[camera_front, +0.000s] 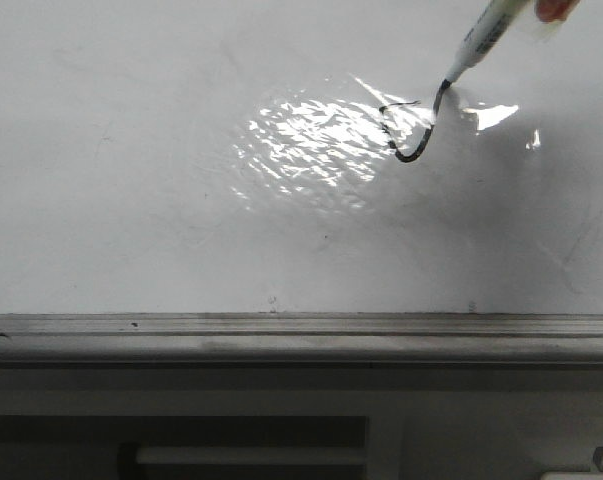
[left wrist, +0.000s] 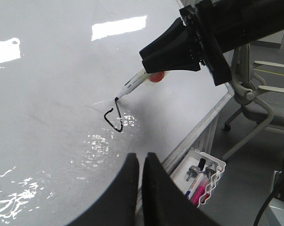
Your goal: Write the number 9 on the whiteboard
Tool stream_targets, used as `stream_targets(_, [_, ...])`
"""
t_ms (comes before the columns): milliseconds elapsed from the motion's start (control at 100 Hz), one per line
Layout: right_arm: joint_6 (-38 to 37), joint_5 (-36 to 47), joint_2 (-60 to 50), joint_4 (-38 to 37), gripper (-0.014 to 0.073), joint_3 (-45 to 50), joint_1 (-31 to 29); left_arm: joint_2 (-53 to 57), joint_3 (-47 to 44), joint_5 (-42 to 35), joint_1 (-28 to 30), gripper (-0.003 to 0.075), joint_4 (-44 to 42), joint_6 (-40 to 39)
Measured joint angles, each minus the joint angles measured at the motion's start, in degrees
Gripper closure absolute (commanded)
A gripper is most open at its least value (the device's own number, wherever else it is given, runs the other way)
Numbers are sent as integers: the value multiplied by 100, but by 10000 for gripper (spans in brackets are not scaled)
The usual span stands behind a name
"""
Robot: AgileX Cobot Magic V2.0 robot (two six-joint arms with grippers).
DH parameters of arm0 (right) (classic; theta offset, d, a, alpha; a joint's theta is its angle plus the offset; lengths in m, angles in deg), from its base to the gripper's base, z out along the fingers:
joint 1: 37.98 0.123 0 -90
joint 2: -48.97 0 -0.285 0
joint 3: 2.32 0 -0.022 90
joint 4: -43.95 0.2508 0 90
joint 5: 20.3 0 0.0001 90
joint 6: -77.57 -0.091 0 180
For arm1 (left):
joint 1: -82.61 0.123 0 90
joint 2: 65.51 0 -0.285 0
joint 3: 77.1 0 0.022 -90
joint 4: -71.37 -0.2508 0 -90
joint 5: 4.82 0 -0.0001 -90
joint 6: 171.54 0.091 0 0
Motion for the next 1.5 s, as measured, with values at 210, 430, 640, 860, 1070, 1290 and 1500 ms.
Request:
stream_targets(210, [0, -444, -26, 615, 635, 96, 114, 0, 0, -6, 0, 741, 0, 0])
stream_targets(430, [-21, -633, -36, 1043, 635, 705, 735, 0, 0, -6, 0, 741, 0, 0])
stream_targets(640, [-84, -634, -46, 1039, 635, 709, 776, 0, 0, -6, 0, 741, 0, 0])
stream_targets(860, [-73, -1001, -398, 945, 635, 62, 1251, 0, 0, -6, 0, 740, 0, 0])
stream_targets(1070, [-45, -1294, -588, 931, 641, -269, 1748, -191, 0, 7, 0, 529, -183, 0])
stream_targets(1290, [540, -1433, -447, 1054, 662, -269, 2125, -1451, 563, 375, 0, 299, -465, 0])
stream_targets(1500, [1446, -1393, -333, 1752, 662, -269, 2345, -2804, 1456, 1345, 0, 335, -939, 331])
